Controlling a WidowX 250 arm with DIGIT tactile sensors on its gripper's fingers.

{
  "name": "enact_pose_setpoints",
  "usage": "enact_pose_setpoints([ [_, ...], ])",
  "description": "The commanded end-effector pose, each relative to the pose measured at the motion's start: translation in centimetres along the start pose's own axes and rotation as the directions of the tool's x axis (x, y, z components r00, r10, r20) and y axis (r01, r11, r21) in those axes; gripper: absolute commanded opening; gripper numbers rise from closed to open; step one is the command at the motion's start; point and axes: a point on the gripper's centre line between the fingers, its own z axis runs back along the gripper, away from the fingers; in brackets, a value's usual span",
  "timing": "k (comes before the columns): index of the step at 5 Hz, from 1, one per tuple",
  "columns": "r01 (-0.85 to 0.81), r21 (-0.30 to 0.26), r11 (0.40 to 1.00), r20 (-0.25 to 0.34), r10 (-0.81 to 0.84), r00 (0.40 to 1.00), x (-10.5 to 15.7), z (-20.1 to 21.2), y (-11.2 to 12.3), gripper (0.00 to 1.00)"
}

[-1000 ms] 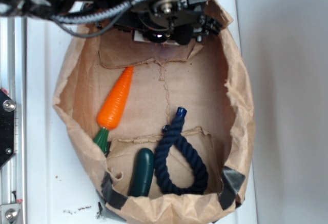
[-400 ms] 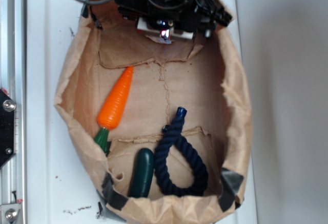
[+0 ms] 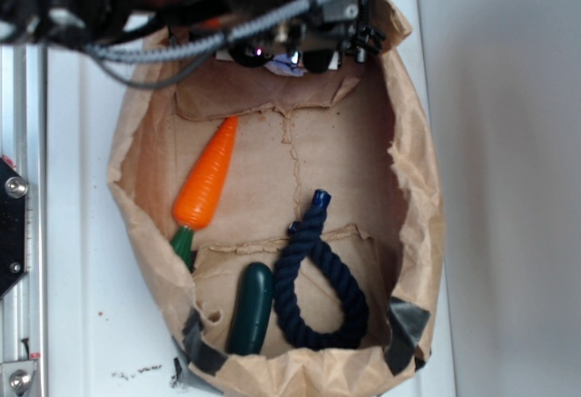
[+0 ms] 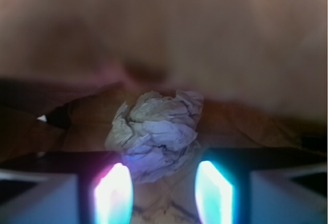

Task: Grab the white paper.

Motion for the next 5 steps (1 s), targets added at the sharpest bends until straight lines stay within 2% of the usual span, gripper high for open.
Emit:
enact_pose_setpoints([
  [1,-0.06,-0.074,0.995,0.065,0.065,0.996,1.6,1.1,0.0,1.0],
  [2,-0.064,-0.092,0.994,0.072,0.071,0.995,1.3,1.1,-0.5,1.0],
  [3,-0.055,-0.074,0.996,0.106,0.063,0.992,0.5,0.3,-0.2,1.0],
  [5,-0.01,-0.053,0.999,0.065,0.013,0.998,-1.4,-1.2,0.0,1.0],
])
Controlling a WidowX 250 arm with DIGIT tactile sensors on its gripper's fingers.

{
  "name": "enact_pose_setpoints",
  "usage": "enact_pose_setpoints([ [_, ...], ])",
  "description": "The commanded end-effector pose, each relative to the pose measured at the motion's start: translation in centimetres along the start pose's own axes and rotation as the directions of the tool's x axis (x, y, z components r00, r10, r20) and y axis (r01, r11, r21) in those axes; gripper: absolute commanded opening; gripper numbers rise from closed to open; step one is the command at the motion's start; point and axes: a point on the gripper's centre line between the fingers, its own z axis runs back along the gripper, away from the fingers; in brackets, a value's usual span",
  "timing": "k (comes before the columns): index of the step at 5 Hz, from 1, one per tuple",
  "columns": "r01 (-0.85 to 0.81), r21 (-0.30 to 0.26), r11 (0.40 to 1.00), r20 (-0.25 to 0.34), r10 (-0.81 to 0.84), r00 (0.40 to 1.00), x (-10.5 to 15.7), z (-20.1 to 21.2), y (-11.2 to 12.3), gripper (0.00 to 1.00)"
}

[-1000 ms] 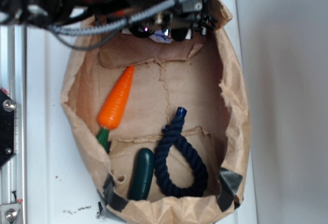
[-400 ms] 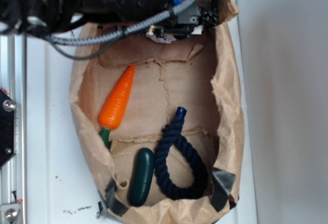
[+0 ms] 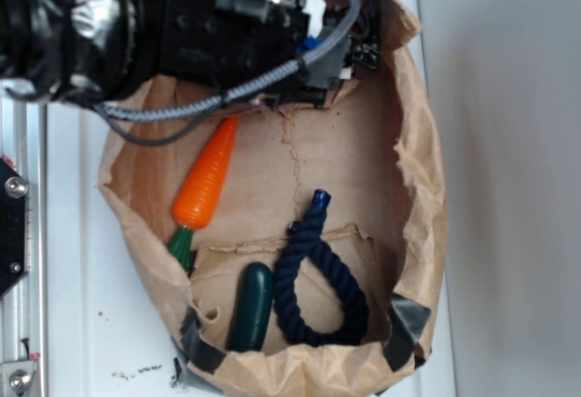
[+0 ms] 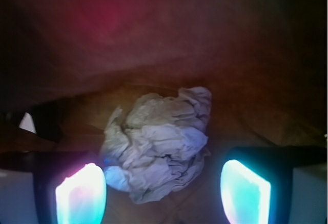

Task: Grab the white paper.

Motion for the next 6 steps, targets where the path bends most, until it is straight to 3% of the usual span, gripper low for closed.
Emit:
enact_pose_setpoints([
  [1,0.008,-0.027,1.0,0.011,-0.008,1.0,-0.5,-0.3,0.4,1.0],
  [2,0.038,-0.004,0.999,-0.058,-0.038,0.998,-0.4,-0.8,0.2,1.0],
  [4,0.04,0.015,0.999,-0.007,-0.04,0.999,-0.8,-1.5,-0.1,1.0],
  [5,0.023,0.02,1.0,0.008,-0.023,1.0,-0.9,-1.3,0.0,0.0],
  [6,0.031,0.014,0.999,0.016,-0.031,0.999,-0.8,-0.9,0.0,0.0],
])
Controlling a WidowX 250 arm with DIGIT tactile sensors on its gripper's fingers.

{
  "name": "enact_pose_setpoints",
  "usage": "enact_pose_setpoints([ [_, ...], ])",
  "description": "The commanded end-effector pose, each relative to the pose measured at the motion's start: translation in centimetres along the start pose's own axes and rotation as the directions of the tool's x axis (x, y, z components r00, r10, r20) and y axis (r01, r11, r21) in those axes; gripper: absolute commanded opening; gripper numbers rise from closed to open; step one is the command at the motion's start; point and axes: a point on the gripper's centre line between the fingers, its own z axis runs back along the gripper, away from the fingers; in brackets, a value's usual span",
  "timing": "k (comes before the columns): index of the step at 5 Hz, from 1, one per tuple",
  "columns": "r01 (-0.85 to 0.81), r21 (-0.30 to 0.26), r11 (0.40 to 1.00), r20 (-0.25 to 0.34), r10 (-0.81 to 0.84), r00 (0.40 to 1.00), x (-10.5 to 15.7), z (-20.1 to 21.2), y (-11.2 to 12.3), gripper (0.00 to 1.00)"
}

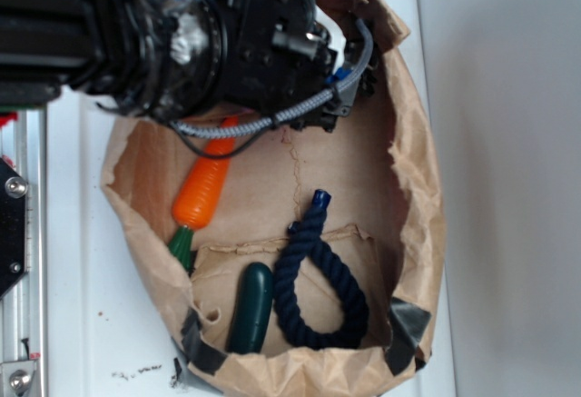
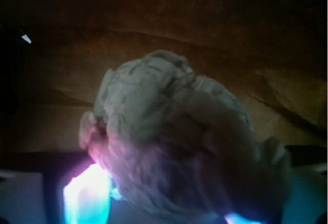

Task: Grab the white paper.

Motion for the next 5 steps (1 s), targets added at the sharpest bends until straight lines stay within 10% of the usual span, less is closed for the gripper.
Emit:
enact_pose_setpoints([
  [1,0.006,-0.071,0.997,0.029,-0.004,1.0,1.0,2.0,0.2,0.0],
  [5,0.148,-0.245,0.958,-0.07,-0.17,0.983,2.8,6.3,0.4,0.0],
])
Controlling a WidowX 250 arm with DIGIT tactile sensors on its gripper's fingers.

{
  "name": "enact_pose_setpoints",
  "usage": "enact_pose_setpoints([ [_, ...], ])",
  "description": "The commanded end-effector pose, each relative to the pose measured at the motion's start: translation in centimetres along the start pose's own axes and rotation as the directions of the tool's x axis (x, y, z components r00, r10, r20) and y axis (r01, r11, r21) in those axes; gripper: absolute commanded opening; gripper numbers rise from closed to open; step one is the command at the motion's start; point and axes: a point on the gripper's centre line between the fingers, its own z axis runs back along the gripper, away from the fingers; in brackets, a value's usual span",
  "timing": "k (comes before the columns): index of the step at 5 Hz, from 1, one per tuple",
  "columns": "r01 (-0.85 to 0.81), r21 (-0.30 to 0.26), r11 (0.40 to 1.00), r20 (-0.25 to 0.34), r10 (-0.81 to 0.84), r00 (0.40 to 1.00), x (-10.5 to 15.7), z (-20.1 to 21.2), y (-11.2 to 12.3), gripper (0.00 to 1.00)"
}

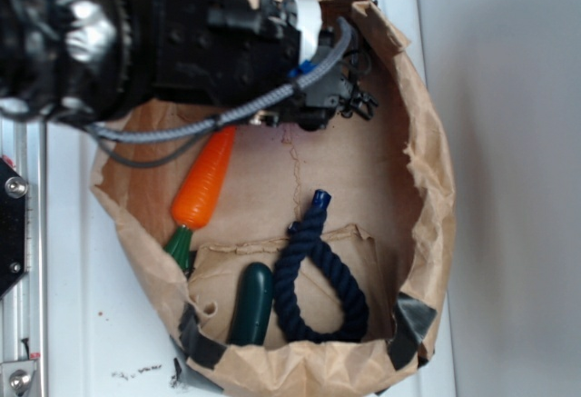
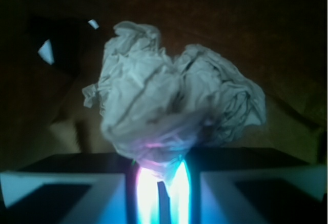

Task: Grab the white paper.

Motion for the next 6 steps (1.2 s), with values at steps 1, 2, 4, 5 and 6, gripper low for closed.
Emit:
enact_pose_setpoints([
  [1,0.039,-0.104,0.994,-0.009,-0.04,0.999,2.3,3.8,0.5,0.0],
  [2,0.198,-0.196,0.961,-0.108,-0.221,0.969,2.5,5.3,0.0,0.0],
  [4,0.556,-0.34,0.758,-0.242,-0.642,0.727,0.0,8.7,-2.6,0.0],
  [5,0.729,-0.374,0.574,-0.204,-0.817,0.539,-2.9,12.1,-2.8,0.0],
  [6,0.782,-0.349,0.517,-0.085,-0.848,0.523,-4.4,13.7,-1.9,0.0],
])
